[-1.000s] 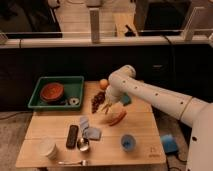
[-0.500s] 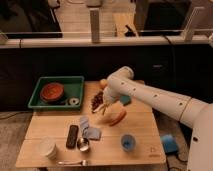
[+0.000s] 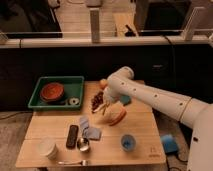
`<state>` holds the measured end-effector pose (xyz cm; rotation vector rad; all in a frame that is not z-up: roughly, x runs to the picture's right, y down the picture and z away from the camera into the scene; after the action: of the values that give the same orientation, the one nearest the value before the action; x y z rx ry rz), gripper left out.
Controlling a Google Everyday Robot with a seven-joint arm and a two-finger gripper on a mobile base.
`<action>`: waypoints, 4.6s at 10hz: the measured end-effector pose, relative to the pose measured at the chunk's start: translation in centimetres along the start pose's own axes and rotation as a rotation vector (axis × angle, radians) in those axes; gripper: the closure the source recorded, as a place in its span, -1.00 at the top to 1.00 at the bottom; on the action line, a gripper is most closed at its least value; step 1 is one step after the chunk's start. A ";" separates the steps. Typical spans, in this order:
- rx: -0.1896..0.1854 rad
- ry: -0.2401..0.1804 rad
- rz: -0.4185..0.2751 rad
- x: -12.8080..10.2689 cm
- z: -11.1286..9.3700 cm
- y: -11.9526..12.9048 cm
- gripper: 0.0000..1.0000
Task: Place banana in table surface
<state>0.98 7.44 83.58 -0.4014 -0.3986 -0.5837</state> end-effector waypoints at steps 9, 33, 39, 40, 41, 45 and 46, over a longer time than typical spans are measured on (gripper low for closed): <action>0.017 -0.040 0.062 0.0 3.2 0.0 -1.00; -0.143 0.000 0.066 0.8 5.8 1.5 0.60; -0.097 0.041 0.233 3.4 3.9 2.1 0.60; -0.072 0.046 0.299 4.5 3.4 2.2 0.60; -0.052 0.049 0.330 4.9 3.0 2.1 0.60; -0.050 0.048 0.331 4.9 3.0 2.0 0.60; -0.050 0.048 0.331 4.9 3.0 2.0 0.60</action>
<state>5.22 8.20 87.91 -0.4886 -0.2638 -0.2808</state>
